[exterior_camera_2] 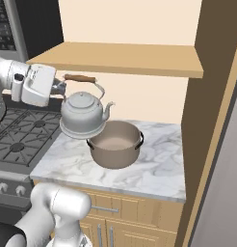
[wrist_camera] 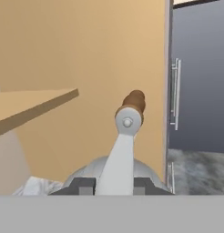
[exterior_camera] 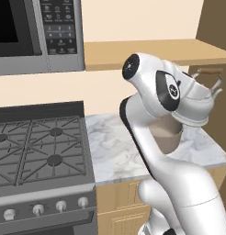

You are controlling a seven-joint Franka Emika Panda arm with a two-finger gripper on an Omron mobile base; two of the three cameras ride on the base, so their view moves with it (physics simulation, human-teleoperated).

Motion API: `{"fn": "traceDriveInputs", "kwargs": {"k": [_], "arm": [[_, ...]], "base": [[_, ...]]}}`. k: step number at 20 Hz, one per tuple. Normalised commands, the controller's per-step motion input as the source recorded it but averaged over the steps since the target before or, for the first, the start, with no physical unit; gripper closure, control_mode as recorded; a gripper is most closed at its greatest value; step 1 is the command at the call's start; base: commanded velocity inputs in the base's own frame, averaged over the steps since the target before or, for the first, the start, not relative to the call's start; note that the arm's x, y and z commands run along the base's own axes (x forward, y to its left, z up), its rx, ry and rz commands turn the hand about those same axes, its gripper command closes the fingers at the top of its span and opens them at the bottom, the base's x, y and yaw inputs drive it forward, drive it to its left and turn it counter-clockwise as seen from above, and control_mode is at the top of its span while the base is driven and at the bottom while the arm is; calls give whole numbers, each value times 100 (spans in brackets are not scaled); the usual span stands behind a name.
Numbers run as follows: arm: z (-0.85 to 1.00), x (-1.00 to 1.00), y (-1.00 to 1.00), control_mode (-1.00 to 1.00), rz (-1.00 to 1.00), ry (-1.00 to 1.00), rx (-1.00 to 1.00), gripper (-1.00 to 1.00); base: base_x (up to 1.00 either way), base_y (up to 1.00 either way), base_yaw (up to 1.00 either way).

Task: Pick the kettle from the cabinet and place it on a stove burner. Then pick the pot from the counter and place it on another stove burner. Finally, turn both burners on.

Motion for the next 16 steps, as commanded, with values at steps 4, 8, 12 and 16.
{"fn": "traceDriveInputs", "kwargs": {"k": [4, 8, 12, 16], "arm": [[-41, -26, 0, -100, 0, 0, 0, 100], [-37, -28, 0, -100, 0, 0, 0, 100], [-27, -32, 0, -100, 0, 0, 0, 100], [-18, -56, 0, -100, 0, -1, 0, 100]], "base": [[0, 0, 0], [0, 0, 0], [0, 0, 0], [0, 0, 0]]}}
